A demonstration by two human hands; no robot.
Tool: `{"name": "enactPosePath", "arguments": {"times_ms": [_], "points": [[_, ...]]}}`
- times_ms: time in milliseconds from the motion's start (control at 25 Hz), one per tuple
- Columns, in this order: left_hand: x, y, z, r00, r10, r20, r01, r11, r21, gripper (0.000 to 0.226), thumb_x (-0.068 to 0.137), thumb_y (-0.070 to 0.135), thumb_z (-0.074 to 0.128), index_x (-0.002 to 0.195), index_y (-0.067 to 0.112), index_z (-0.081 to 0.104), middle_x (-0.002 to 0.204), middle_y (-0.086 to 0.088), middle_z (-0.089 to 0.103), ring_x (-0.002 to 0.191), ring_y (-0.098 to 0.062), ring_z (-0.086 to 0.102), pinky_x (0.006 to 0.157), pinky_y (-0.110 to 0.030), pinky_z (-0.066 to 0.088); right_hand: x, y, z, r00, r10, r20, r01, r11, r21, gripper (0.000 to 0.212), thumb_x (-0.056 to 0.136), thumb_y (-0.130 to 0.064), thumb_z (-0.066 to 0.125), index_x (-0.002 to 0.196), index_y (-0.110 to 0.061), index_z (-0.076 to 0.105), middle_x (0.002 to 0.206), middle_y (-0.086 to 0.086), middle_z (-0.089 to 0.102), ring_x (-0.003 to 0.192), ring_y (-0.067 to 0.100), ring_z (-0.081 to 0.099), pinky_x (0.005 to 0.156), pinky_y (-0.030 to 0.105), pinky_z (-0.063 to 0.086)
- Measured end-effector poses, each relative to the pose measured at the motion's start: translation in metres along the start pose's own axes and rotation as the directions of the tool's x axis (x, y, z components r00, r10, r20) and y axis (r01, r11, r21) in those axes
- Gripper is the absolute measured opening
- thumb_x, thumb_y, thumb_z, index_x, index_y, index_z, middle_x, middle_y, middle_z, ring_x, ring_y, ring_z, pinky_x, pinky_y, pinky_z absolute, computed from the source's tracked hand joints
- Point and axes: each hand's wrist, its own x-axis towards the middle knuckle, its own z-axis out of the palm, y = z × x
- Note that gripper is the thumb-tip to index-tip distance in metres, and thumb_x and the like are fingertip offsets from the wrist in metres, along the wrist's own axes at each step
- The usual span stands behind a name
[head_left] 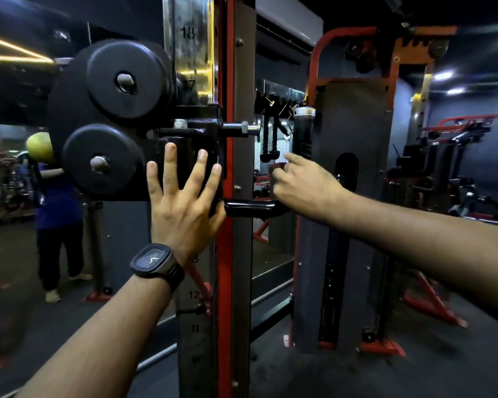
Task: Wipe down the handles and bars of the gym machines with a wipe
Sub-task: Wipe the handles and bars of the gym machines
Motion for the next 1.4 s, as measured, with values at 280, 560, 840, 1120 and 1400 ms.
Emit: {"name": "enactPosePath", "arguments": {"times_ms": [280, 560, 840, 1120, 1400], "points": [[0.000, 0.004, -0.005, 1.000, -0.021, 0.012, 0.021, 0.999, 0.025, 0.053, 0.087, 0.042, 0.059, 0.134, 0.017, 0.058, 0.148, -0.008, 0.047, 0.144, -0.048, 0.017, 0.112, -0.067, 0.017, 0.010, 0.027, 0.006, 0.985, -0.173, -0.027, 0.167, 0.974, -0.151, 0.019, 0.081, -0.008, 0.055, 0.079, -0.015, 0.072, 0.077, 0.006, 0.063, 0.068, 0.024, 0.063, 0.105, 0.044, 0.043], [-0.002, 0.004, 0.001, 0.999, -0.022, -0.035, 0.022, 1.000, 0.015, 0.053, 0.088, 0.041, 0.058, 0.135, 0.017, 0.057, 0.147, -0.006, 0.048, 0.143, -0.046, 0.021, 0.113, -0.066, 0.017, 0.004, 0.046, 0.016, 0.980, -0.101, -0.172, 0.059, 0.971, -0.232, 0.030, 0.083, 0.000, 0.044, 0.083, -0.006, 0.073, 0.083, 0.012, 0.065, 0.083, 0.032, 0.065, 0.101, 0.045, 0.046], [-0.004, 0.001, 0.003, 0.999, -0.004, -0.041, 0.005, 1.000, 0.011, 0.055, 0.088, 0.040, 0.058, 0.137, 0.016, 0.055, 0.148, -0.007, 0.047, 0.144, -0.046, 0.018, 0.113, -0.065, 0.017, 0.000, 0.054, 0.026, 0.916, 0.002, -0.402, -0.076, 0.983, -0.170, 0.024, 0.090, 0.001, 0.048, 0.099, 0.000, 0.070, 0.107, 0.017, 0.067, 0.109, 0.032, 0.063, 0.099, 0.041, 0.049], [-0.003, 0.001, 0.003, 0.999, -0.012, -0.036, 0.011, 1.000, -0.014, 0.055, 0.089, 0.041, 0.056, 0.138, 0.016, 0.054, 0.149, -0.007, 0.046, 0.144, -0.047, 0.018, 0.113, -0.066, 0.017, -0.009, 0.046, 0.036, 0.814, 0.188, -0.550, -0.185, 0.981, 0.063, 0.020, 0.091, 0.002, 0.058, 0.107, -0.003, 0.069, 0.118, 0.012, 0.066, 0.114, 0.024, 0.063, 0.104, 0.030, 0.044], [-0.003, 0.002, 0.004, 0.998, -0.010, -0.058, 0.008, 1.000, -0.024, 0.055, 0.088, 0.039, 0.059, 0.138, 0.015, 0.055, 0.147, -0.007, 0.048, 0.144, -0.046, 0.019, 0.113, -0.066, 0.018, 0.010, -0.002, 0.028, 0.160, 0.867, 0.471, 0.005, -0.478, 0.878, 0.036, 0.090, 0.005, 0.052, 0.117, -0.012, 0.069, 0.116, -0.001, 0.070, 0.108, 0.017, 0.066, 0.100, 0.035, 0.049]]}}
